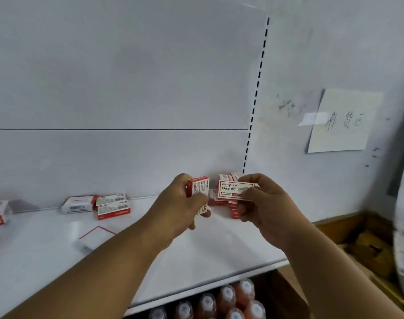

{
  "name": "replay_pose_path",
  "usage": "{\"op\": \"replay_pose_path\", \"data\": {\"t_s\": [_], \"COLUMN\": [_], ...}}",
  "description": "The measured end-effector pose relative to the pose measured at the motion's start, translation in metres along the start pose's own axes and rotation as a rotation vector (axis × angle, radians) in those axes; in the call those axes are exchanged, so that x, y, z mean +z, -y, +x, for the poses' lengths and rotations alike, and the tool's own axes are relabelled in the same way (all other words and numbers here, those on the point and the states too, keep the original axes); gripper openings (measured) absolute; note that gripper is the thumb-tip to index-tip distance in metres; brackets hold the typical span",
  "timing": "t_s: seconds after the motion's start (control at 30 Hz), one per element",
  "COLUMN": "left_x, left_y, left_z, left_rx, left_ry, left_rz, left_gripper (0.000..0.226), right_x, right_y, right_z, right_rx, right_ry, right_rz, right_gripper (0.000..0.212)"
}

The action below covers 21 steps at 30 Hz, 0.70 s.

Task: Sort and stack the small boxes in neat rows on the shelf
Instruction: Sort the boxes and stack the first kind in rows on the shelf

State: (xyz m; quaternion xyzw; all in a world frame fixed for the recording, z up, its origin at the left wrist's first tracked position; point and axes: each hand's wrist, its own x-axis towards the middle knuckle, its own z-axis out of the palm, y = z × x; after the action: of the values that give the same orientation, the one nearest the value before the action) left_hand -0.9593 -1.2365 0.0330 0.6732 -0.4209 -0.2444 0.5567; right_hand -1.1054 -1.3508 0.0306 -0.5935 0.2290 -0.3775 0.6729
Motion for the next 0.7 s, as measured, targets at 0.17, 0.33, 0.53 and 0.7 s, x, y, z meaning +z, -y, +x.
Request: {"op": "replay_pose_path", "data": {"t_s": [0.17, 0.33, 0.53, 0.7], "left_x": [0.041, 0.061, 0.063, 0.068], "left_y": [-0.002, 0.004, 0.009, -0.004], "left_z": [0.022, 0.055, 0.080, 0.106], "left_rx": [0.075, -0.015, -0.126, -0.139], "left_ry": [-0.052, -0.107, -0.323, -0.358], "left_rz": [0.431, 0.352, 0.110, -0.070], "left_gripper": [0.028, 0.014, 0.015, 0.012], "right_x": [-0.053, -0.076, -0.075, -0.066], "right_y": [0.004, 0.001, 0.005, 0.011], "right_z": [0.020, 0.051, 0.089, 0.114], "right_rx": [-0.003, 0.016, -0.076, -0.068], "right_ry": [0.014, -0.098, -0.133, -0.142], "right_rz": [-0.020, -0.190, -0.545, -0.662], "right_gripper": [0.024, 0.017, 0.013, 0.013]}}
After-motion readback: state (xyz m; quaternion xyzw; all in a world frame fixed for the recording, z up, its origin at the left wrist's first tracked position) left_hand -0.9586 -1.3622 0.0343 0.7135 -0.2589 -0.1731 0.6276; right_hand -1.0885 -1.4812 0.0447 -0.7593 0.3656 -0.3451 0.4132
